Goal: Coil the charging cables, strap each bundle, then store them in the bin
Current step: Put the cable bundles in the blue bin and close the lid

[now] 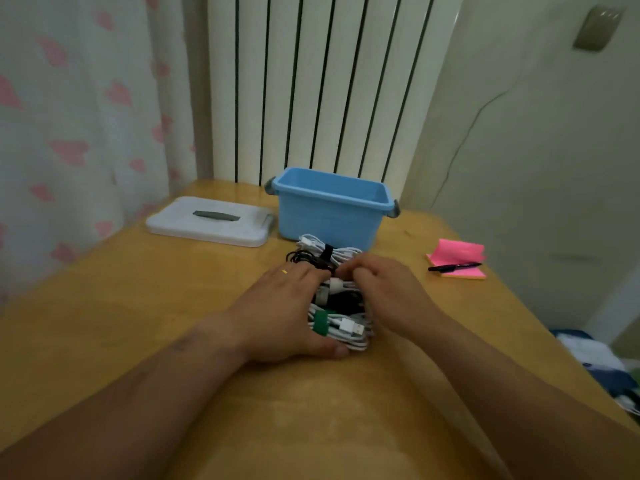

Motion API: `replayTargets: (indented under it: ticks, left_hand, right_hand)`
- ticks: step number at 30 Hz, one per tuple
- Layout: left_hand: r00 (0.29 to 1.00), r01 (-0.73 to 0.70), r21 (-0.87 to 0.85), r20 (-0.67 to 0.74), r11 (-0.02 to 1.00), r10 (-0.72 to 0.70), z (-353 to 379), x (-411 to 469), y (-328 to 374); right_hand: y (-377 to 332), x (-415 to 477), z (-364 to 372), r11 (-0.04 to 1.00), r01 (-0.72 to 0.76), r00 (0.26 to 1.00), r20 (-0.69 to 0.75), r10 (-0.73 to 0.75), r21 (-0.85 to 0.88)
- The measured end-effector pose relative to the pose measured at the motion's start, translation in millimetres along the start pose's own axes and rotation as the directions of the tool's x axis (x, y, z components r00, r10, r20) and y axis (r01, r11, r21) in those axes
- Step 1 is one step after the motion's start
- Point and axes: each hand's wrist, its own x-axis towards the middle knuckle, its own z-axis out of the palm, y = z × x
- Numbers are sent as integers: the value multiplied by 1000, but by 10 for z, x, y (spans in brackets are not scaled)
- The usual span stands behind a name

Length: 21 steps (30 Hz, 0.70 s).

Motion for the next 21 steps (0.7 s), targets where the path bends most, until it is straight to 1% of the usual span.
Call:
replayTargets:
  ticks: [2,3,4,6,7,8,11,13,14,16,18,19,20,21]
  left_hand:
    - [1000,-5,9,5,1000,5,-24,29,-15]
    - [1000,-10,16,15,1000,10,-28,35,-23]
    - [1000,-16,15,27,1000,16,-29,37,-24]
    - [999,-38,-1,38,999,38,-32,22,-34]
    - [998,-52,-6,38,999,53,-36,18,-47]
    - [997,-66,-1,42,998,66,-45,18,-59]
    - [994,-89,35,71,995,87,-74,31,-74]
    - [990,-77,19,122,997,74,-107,79,-58]
    - [985,-63,-3,162,998,62,-152,126,-45]
    - [967,-35,-35,252,999,42,-277,268,-35]
    - [952,-17,-39,303,999,28,-394,416,-32]
    - [947,2,-57,322,998,17,-430,466,-40]
    - [943,22,-93,333,995,10,-457,492,-51]
    - [940,42,-138,341,990,8,-464,501,-73]
  right_hand:
    - [28,265,-68,999,-22,995,-94,18,-42]
    - [32,407,-81,995,-23,997,-82,15,-99]
    - [31,544,-70,986,-16,1000,-24,12,-167]
    - [8,715,28,964,3,988,152,39,-267]
    - [4,724,104,956,16,975,214,50,-294]
    - [11,695,159,951,24,969,242,54,-308]
    - [77,571,193,963,60,970,241,5,-263]
    - [82,555,147,967,79,965,261,-13,-244]
    - [68,587,134,968,64,967,255,-1,-241]
    - [41,702,164,970,18,982,187,29,-243]
    - [57,841,221,958,9,996,84,16,-287]
    - [69,906,232,951,9,998,62,11,-310]
    - [91,964,240,949,2,997,79,24,-315]
    - [87,989,235,955,-10,987,150,57,-297]
